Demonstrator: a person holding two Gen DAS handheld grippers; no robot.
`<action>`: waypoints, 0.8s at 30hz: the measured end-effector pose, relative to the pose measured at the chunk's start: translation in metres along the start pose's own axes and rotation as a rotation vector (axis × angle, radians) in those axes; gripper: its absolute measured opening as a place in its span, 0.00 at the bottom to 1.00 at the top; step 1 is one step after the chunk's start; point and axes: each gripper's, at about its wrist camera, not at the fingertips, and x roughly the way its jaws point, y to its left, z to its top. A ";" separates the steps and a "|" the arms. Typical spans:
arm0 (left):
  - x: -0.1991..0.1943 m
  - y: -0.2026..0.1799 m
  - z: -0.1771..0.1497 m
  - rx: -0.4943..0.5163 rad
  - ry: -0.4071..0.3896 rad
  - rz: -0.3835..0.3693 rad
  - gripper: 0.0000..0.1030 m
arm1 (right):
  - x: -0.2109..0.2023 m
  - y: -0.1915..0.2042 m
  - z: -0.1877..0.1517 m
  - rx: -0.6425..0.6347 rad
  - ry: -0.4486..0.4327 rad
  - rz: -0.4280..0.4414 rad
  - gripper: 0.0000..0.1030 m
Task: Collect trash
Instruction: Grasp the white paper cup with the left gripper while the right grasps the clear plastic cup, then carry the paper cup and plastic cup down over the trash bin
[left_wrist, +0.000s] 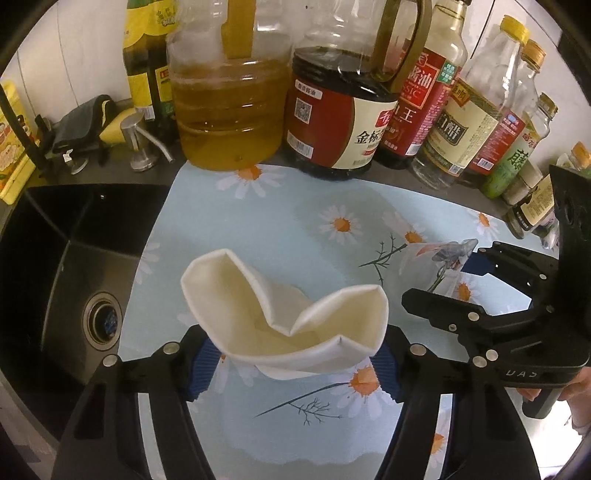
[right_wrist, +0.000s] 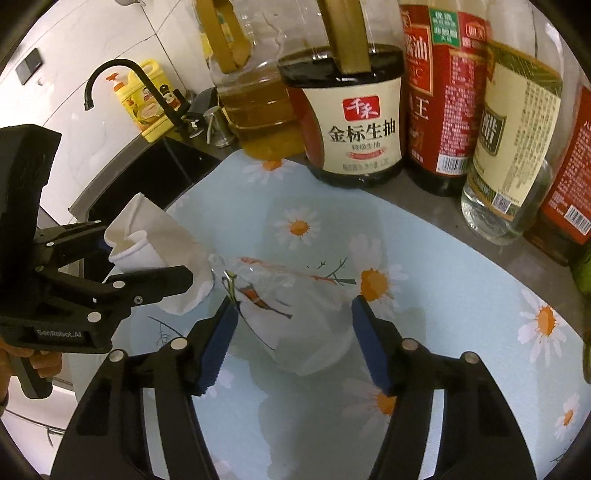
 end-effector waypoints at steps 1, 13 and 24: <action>-0.002 0.000 0.000 -0.001 0.000 -0.001 0.65 | -0.001 0.000 0.000 0.003 -0.002 0.000 0.61; -0.024 0.001 -0.018 0.011 -0.004 -0.031 0.65 | -0.028 0.013 -0.014 0.039 -0.035 -0.030 0.61; -0.056 0.009 -0.057 0.048 -0.020 -0.088 0.65 | -0.057 0.057 -0.048 0.081 -0.051 -0.090 0.61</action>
